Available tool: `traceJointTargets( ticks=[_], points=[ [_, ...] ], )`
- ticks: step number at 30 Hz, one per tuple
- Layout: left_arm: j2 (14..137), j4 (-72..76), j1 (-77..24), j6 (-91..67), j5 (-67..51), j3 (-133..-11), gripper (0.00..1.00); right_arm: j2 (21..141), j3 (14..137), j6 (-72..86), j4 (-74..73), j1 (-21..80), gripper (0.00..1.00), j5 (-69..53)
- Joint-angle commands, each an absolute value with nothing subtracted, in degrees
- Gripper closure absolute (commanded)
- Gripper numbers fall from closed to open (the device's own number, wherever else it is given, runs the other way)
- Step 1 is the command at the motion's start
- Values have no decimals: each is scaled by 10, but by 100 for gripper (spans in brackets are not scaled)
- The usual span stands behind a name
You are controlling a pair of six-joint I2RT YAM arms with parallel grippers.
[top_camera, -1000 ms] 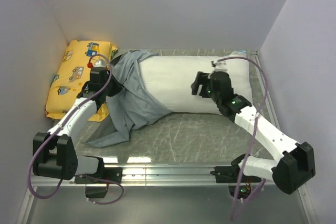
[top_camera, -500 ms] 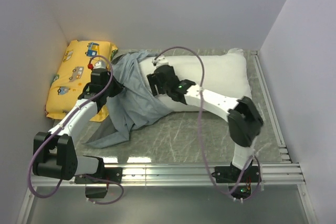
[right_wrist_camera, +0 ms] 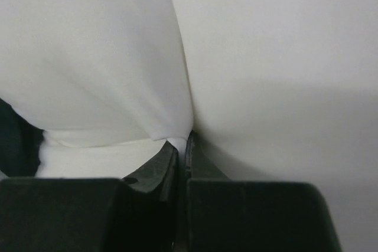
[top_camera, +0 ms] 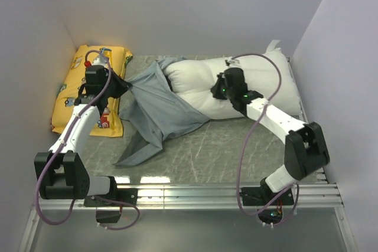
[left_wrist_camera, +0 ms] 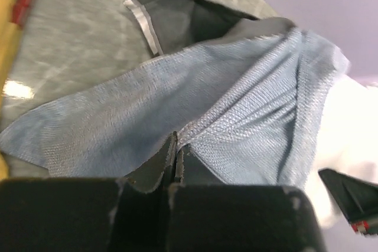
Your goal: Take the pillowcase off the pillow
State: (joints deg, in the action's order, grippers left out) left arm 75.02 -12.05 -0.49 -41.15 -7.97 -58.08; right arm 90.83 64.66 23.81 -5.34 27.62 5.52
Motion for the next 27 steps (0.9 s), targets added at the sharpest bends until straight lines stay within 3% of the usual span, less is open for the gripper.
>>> traceJointTargets(
  ticks=[1,8,11,12,15,16,27],
  points=[
    [758,-111,68,-399,-50,-625,99,847,577,251,-133,199,100,105],
    [780,-106,65,-383,-107,-650,99,774,560,255,-116,199,100,57],
    [775,-103,35,-373,-134,-654,74,745,557,266,-106,200,100,36],
    [765,-111,24,-363,-126,-657,55,734,557,269,-105,202,100,33],
    [735,-120,-34,-350,-94,-661,28,721,563,271,-107,207,100,35],
    [728,-126,-46,-347,-72,-665,25,718,563,272,-108,208,100,38],
    [694,-75,-391,-415,95,-540,18,740,610,294,-105,247,100,89]
  ],
)
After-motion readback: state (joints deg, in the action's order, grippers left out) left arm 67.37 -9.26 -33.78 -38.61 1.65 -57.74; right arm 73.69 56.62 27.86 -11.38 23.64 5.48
